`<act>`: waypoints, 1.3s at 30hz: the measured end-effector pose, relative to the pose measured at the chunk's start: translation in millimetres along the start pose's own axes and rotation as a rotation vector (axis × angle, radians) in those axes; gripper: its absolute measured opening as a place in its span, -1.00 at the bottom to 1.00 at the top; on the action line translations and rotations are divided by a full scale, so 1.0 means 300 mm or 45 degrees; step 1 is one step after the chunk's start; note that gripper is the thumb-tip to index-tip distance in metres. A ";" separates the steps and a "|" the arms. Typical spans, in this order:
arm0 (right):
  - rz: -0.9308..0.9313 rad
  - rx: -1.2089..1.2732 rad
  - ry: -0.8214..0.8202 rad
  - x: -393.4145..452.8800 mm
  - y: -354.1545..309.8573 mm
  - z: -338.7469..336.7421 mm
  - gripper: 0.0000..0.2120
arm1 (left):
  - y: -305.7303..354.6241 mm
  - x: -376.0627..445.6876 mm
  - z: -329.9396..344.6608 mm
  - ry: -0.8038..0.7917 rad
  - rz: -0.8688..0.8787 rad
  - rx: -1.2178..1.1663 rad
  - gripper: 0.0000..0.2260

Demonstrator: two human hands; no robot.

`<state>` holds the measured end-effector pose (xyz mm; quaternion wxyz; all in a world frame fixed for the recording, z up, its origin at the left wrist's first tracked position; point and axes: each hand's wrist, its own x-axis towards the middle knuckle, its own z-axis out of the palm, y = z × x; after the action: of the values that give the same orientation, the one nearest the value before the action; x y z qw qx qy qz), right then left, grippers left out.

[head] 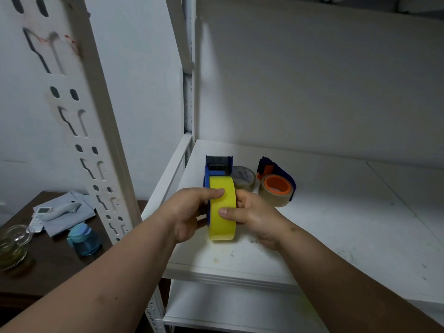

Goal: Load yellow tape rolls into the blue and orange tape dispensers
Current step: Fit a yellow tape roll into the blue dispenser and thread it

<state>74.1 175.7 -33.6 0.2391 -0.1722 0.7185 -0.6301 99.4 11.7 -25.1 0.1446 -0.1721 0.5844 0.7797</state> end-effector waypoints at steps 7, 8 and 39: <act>-0.069 -0.614 0.275 0.128 -0.051 0.055 -0.72 | 0.036 0.056 -0.032 0.189 0.148 -0.017 -0.89; -0.098 -0.771 0.306 0.148 -0.056 0.065 -0.78 | 0.032 0.065 -0.034 0.240 0.170 -0.018 -0.88; -0.049 -0.846 0.023 0.252 -0.058 -0.093 -0.61 | 0.008 0.175 -0.045 0.525 0.222 0.206 -0.57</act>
<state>-4.9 154.7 -23.3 0.1516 -0.2485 0.8835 -0.3671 52.4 -0.6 -49.4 -0.0325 -0.2645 0.6749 0.6881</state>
